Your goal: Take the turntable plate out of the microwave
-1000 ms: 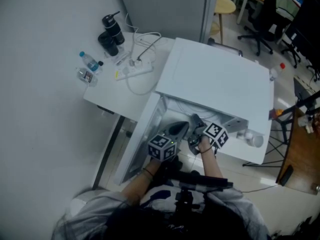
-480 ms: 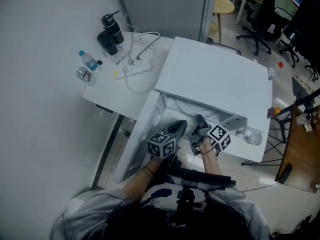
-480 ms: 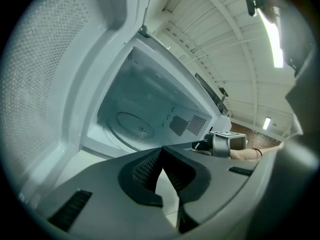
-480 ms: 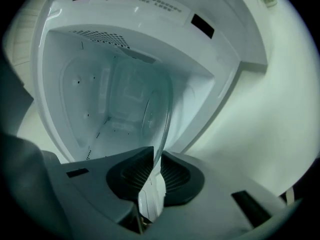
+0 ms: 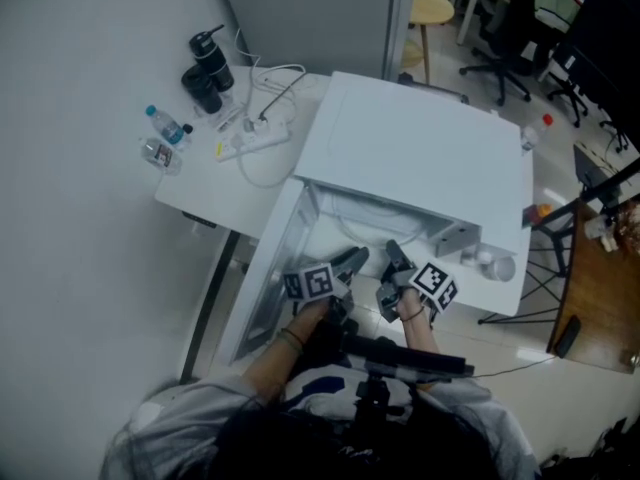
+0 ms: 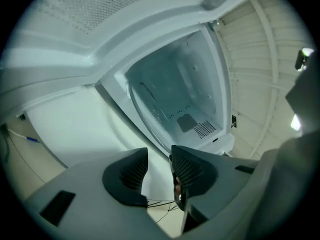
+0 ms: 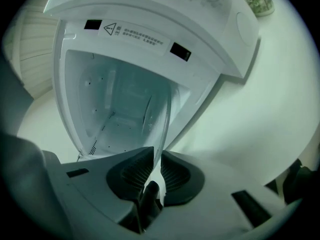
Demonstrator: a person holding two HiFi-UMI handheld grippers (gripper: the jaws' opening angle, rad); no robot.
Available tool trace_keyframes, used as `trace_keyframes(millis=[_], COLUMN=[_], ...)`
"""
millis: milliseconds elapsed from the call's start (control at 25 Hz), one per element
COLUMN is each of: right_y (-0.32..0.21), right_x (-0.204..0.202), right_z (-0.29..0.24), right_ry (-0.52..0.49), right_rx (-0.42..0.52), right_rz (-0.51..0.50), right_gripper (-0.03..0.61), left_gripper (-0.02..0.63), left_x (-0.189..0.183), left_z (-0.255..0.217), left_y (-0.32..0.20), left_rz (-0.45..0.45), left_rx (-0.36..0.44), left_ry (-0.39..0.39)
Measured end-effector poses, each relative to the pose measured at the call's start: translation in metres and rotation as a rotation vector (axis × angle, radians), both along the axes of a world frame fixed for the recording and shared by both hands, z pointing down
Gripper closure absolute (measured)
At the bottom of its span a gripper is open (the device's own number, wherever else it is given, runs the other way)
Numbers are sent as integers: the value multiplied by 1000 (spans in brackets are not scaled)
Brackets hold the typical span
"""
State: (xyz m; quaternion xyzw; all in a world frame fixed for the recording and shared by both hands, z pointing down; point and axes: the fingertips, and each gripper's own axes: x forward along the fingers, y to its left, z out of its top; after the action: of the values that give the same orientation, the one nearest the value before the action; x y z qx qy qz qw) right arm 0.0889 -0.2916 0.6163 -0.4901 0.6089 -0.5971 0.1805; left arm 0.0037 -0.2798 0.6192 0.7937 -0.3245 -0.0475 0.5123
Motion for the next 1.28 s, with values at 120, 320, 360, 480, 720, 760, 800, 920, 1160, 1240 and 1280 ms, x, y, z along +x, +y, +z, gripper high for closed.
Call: trace_keyframes(millis=[120, 320, 360, 480, 720, 760, 800, 920, 1160, 1240, 1280], right_y=[4, 15, 18, 27, 39, 39, 39, 38, 36, 36, 36], right_x=[5, 11, 10, 9, 6, 6, 5, 5, 10, 10, 11], right_z=[-1, 0, 0, 6, 4, 4, 4, 6, 11, 11, 10], right_ry=[16, 18, 19, 37, 26, 28, 21, 28, 68, 77, 84], right_rx=[11, 19, 21, 19, 38, 36, 34, 28, 25, 28, 34], right_rz=[-15, -35, -44, -77, -110, -114, -115, -125, -156, -165, -172], right_gripper=[535, 535, 535, 533, 530, 529, 529, 529, 526, 520, 515], left_gripper=[485, 485, 485, 485, 485, 485, 485, 488, 568, 571, 575], left_x=[3, 13, 15, 15, 15, 15, 16, 23, 25, 26, 26], left_z=[2, -2, -1, 5, 9, 9, 10, 6, 12, 12, 13], left_y=[-7, -14, -14, -17, -31, -34, -36, -42, -45, -46, -45], left_rz=[-9, -27, -25, -38, -115, -126, -134, -140, -143, -134, -132], left_rx=[-1, -30, -37, -54, -100, -106, -109, -112, -118, -121, -125], left_ry=[25, 95, 94, 92, 182, 194, 211, 250, 239, 263, 271])
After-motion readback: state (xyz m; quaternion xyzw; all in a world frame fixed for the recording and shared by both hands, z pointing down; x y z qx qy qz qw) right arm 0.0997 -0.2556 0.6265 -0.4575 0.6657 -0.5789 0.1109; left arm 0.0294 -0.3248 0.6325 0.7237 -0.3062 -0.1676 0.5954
